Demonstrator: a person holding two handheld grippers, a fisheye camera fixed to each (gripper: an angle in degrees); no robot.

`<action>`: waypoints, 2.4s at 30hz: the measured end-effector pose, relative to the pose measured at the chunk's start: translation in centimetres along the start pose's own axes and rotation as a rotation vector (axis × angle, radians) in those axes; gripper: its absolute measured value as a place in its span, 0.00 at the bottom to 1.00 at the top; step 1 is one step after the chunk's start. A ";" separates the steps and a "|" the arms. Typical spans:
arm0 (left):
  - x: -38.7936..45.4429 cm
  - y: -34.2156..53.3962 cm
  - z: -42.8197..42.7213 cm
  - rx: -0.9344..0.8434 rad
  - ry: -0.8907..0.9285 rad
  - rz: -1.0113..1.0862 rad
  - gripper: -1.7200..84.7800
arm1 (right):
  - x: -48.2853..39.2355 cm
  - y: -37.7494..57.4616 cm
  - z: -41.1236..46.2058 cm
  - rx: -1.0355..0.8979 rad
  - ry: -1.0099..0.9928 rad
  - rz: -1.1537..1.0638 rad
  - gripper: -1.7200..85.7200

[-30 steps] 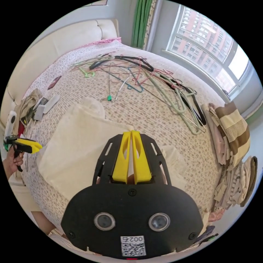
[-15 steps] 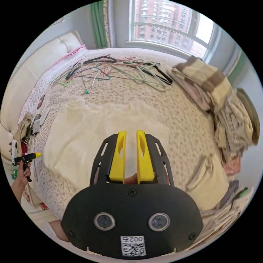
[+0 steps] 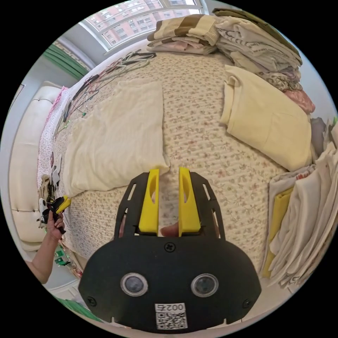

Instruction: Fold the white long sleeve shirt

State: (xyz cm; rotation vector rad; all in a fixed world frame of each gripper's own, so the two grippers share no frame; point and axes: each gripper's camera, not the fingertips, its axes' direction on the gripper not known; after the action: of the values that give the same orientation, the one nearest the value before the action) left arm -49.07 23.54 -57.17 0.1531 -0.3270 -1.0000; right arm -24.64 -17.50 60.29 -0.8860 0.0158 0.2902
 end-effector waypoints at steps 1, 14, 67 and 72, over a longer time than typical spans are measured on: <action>-0.1 -0.2 -0.1 0.003 0.002 -0.007 0.11 | 0.1 -0.1 0.3 0.002 -0.010 -0.004 0.12; 2.3 -3.5 -2.4 -0.071 -0.187 0.059 0.01 | 3.9 -0.7 1.6 -0.029 0.026 -0.103 0.01; 14.8 4.0 5.6 0.114 -0.435 0.351 0.01 | -33.6 -2.0 7.9 0.069 -0.122 -0.800 0.01; 17.1 3.0 10.4 0.038 -0.541 0.441 0.01 | -29.4 -5.4 6.7 0.135 -0.056 -0.562 0.01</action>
State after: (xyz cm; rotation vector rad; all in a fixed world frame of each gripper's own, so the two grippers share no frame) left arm -41.69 10.92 -43.19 -0.1582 -0.8356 -0.5816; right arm -52.18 -22.74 72.62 -0.7142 -0.2592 -0.2095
